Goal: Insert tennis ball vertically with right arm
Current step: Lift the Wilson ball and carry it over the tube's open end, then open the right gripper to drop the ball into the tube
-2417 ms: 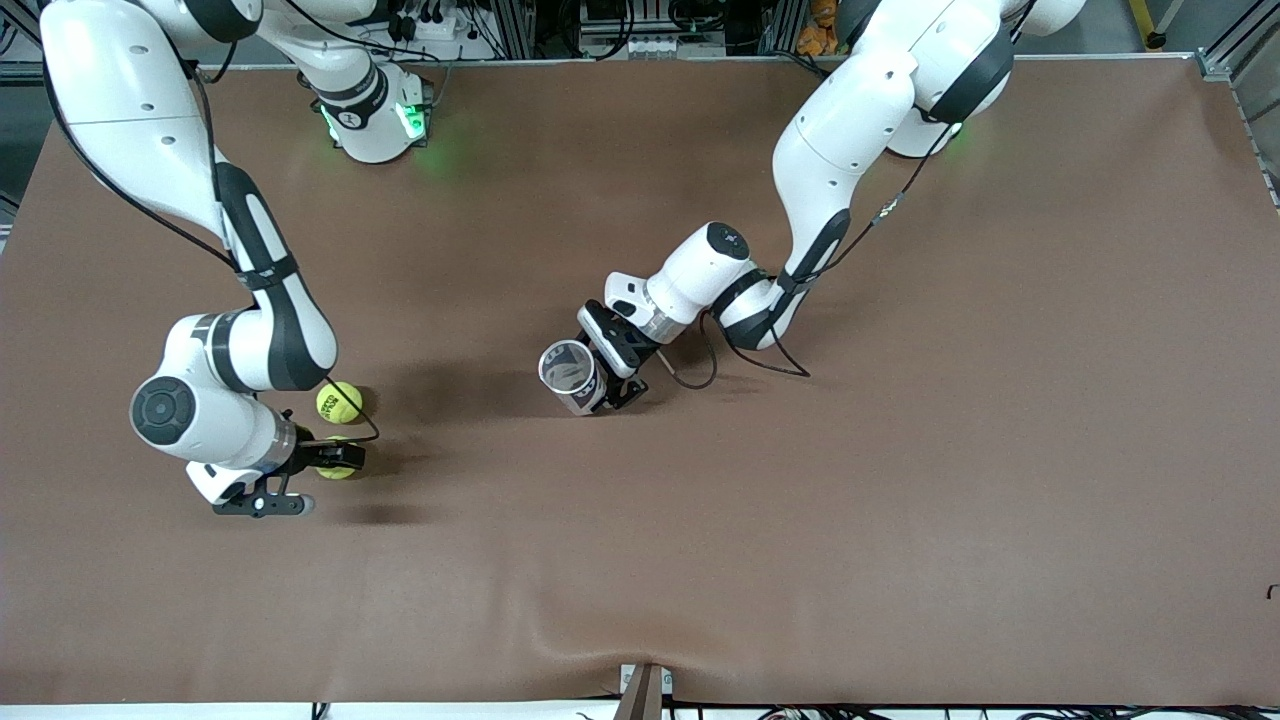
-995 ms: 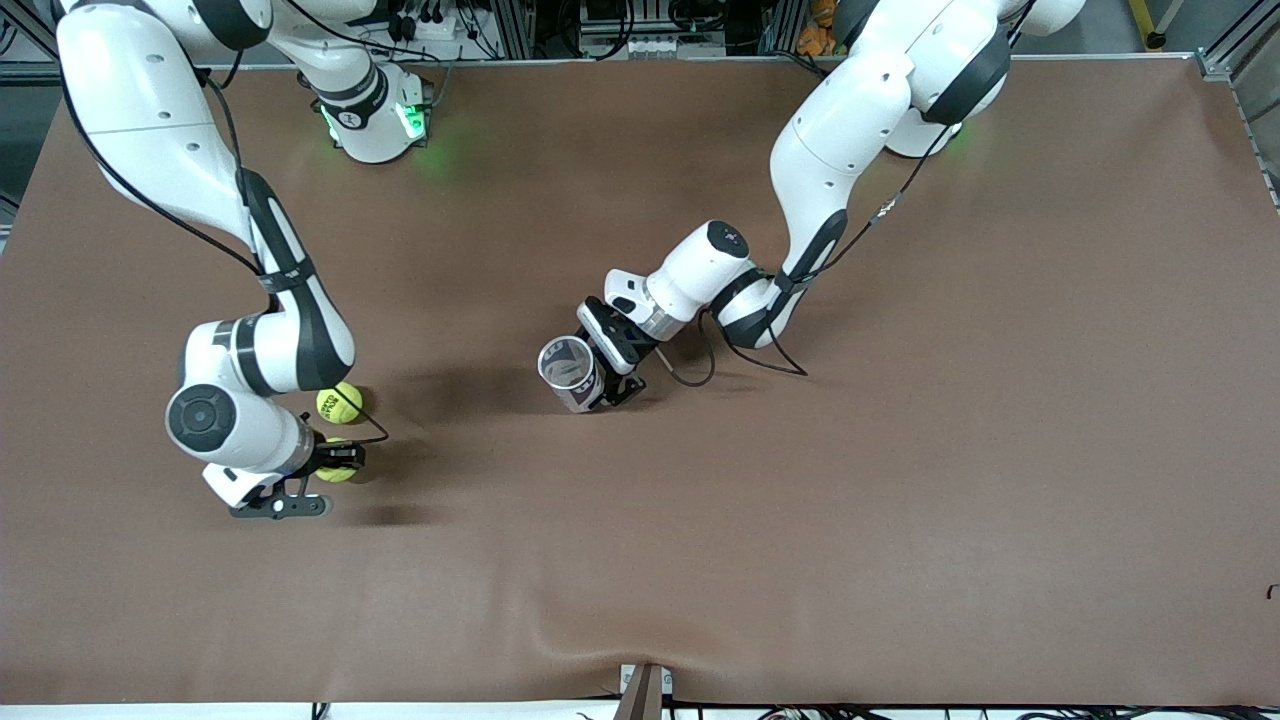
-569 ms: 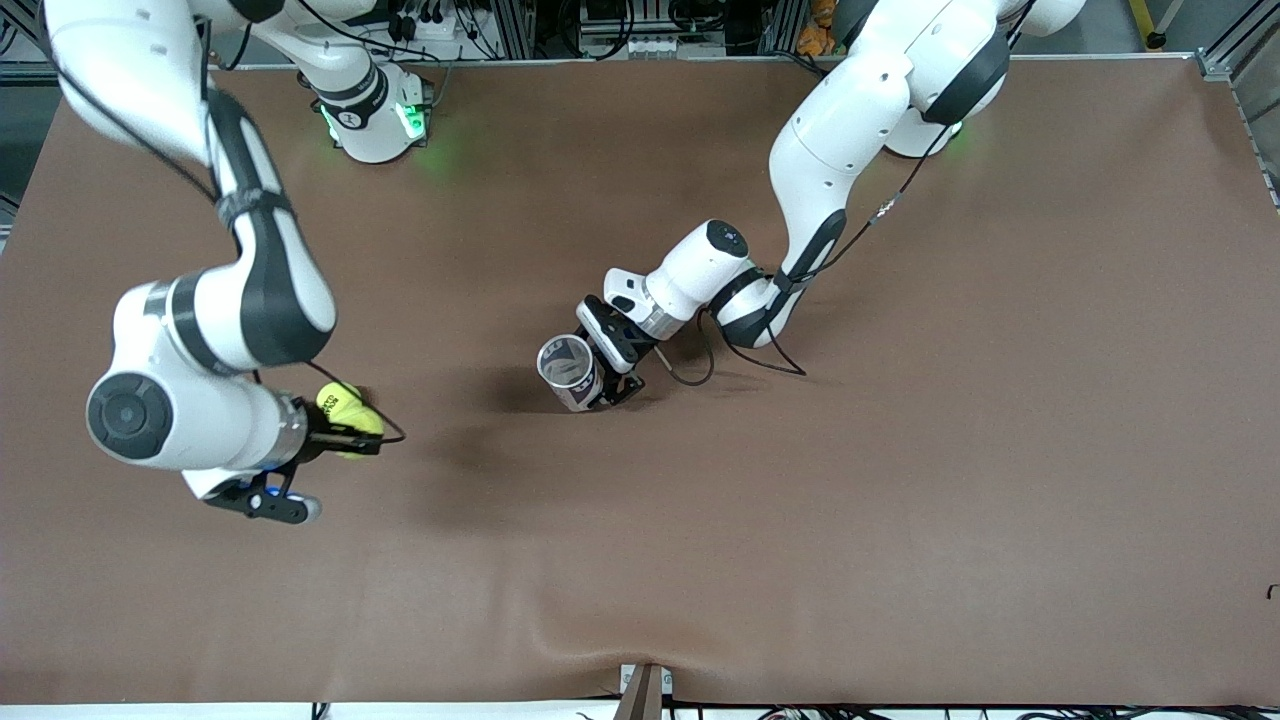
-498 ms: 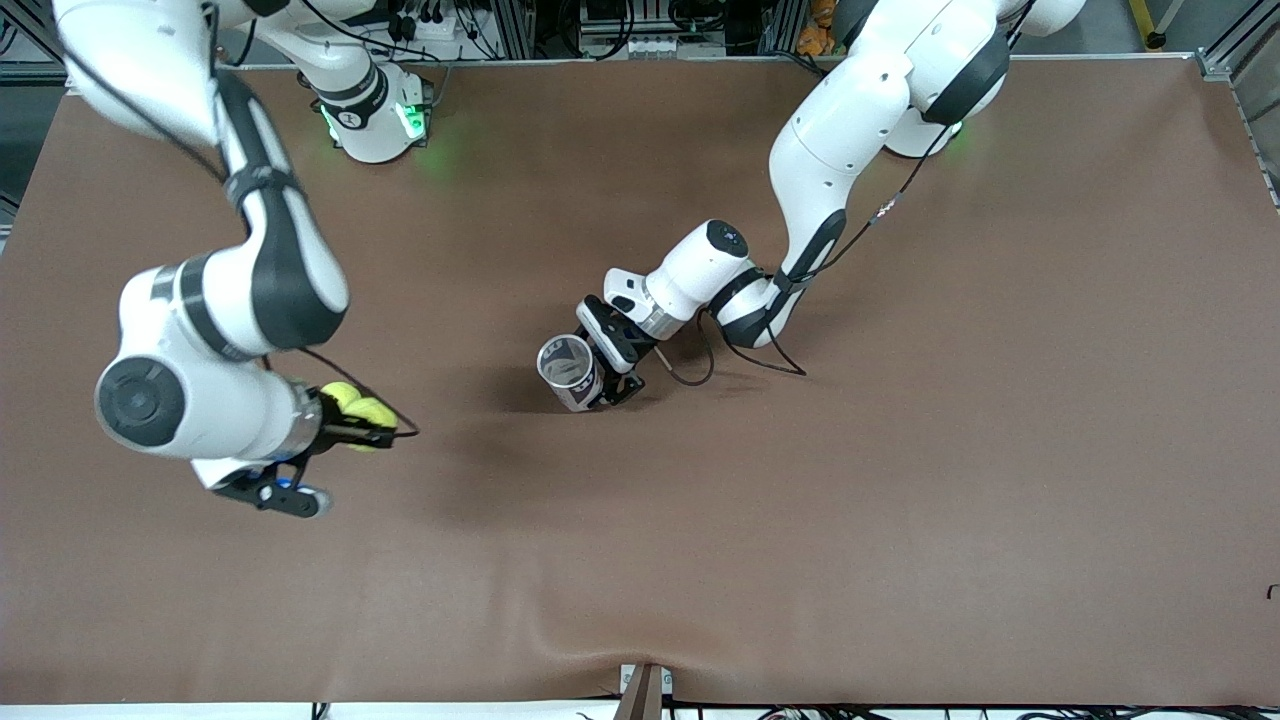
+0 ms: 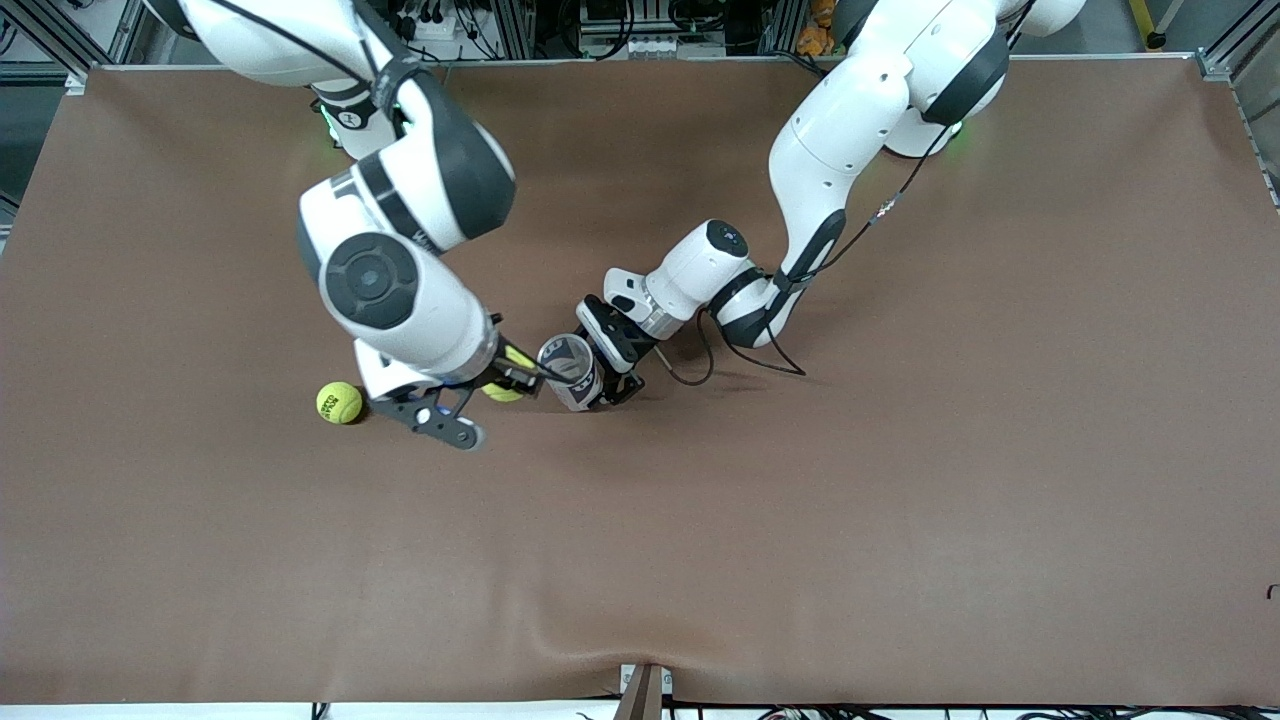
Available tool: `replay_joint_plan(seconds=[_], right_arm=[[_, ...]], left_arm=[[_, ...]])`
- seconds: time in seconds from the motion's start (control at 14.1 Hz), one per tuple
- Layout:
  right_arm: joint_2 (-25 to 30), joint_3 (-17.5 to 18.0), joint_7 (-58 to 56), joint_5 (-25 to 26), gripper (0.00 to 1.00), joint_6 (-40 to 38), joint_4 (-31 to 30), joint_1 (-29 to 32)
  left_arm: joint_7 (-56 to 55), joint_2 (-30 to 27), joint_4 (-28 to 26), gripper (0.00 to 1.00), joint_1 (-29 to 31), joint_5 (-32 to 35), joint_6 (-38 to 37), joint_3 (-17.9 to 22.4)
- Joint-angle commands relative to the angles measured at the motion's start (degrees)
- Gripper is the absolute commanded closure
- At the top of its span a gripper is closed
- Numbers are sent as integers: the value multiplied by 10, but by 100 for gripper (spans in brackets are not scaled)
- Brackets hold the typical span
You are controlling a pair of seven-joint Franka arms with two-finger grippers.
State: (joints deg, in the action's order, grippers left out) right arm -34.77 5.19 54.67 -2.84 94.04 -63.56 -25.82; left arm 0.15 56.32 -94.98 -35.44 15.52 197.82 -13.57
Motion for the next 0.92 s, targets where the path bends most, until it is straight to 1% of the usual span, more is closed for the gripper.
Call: replay_joint_plan(seconds=[0.0,0.14,0.64,0.85], right_arm=[[-11,-7,28,-43,100,-8,22,-4],[-16,-8,54,-46,100,-2,18,-22],[-31,-9,56,-42,100,11,14,-34],[-33,-10,61,-41,100,31,-9,-40]], left_arm=[[3,9,8,23,-9,-8,11,7],[3,10,8,23,-9,-8,10,7],[3,9,8,23,-9,-8,11,7],[3,9,9,23,-9,-8,11,7]])
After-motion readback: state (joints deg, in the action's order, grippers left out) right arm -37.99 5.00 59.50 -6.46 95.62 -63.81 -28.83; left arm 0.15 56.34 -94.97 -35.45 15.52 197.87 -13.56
